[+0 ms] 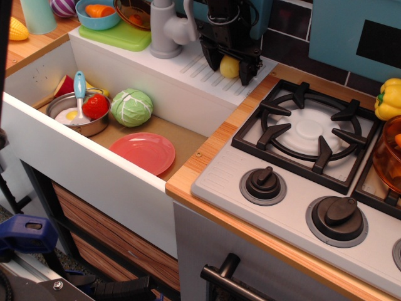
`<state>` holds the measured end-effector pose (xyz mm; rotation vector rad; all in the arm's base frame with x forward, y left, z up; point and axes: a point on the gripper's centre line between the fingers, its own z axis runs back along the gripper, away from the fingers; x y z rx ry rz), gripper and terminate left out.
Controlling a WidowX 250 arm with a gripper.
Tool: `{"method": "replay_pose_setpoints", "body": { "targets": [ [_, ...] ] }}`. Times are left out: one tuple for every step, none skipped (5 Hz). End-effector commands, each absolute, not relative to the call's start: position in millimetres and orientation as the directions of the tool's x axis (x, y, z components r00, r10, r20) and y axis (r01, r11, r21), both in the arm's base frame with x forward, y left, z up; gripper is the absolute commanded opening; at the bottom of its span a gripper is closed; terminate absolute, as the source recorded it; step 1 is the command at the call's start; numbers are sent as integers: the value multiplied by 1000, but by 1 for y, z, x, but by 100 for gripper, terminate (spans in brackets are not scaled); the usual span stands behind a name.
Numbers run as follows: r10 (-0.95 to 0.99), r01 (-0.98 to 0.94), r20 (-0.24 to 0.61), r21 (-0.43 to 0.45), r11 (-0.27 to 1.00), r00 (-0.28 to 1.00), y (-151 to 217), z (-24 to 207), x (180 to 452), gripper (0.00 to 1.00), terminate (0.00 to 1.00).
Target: Put potato on plate
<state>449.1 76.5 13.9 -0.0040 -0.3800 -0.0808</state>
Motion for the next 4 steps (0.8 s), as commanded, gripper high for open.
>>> {"method": "replay_pose_setpoints", "body": {
  "targets": [
    [-67, 68, 428, 13, 998, 901, 85, 29, 461, 100, 0],
    [-69, 66, 410, 21, 998, 910, 82, 35, 460, 0, 0],
    [-80, 58, 351, 75, 996, 933, 80, 52, 440, 0, 0],
    [-141, 96, 304, 157, 983, 942, 97, 56, 406, 0, 0]
  ]
}}
